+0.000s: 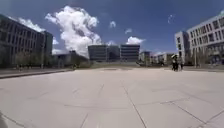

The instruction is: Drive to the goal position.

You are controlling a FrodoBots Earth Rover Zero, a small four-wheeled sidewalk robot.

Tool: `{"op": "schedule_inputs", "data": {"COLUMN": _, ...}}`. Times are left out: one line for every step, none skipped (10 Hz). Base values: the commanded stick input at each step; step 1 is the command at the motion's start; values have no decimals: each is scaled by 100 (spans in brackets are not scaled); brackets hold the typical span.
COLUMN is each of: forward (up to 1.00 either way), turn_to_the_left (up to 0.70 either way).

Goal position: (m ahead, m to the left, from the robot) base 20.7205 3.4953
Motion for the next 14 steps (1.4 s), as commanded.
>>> {"op": "schedule_inputs", "data": {"forward": 70, "turn_to_the_left": 0}}
{"op": "schedule_inputs", "data": {"forward": 70, "turn_to_the_left": 0}}
{"op": "schedule_inputs", "data": {"forward": 70, "turn_to_the_left": 0}}
{"op": "schedule_inputs", "data": {"forward": 70, "turn_to_the_left": 0}}
{"op": "schedule_inputs", "data": {"forward": 70, "turn_to_the_left": 0}}
{"op": "schedule_inputs", "data": {"forward": 70, "turn_to_the_left": 0}}
{"op": "schedule_inputs", "data": {"forward": 70, "turn_to_the_left": 0}}
{"op": "schedule_inputs", "data": {"forward": 70, "turn_to_the_left": 0}}
{"op": "schedule_inputs", "data": {"forward": 70, "turn_to_the_left": 0}}
{"op": "schedule_inputs", "data": {"forward": 70, "turn_to_the_left": 0}}
{"op": "schedule_inputs", "data": {"forward": 70, "turn_to_the_left": 0}}
{"op": "schedule_inputs", "data": {"forward": 70, "turn_to_the_left": 0}}
{"op": "schedule_inputs", "data": {"forward": 70, "turn_to_the_left": 5}}
{"op": "schedule_inputs", "data": {"forward": 70, "turn_to_the_left": 0}}
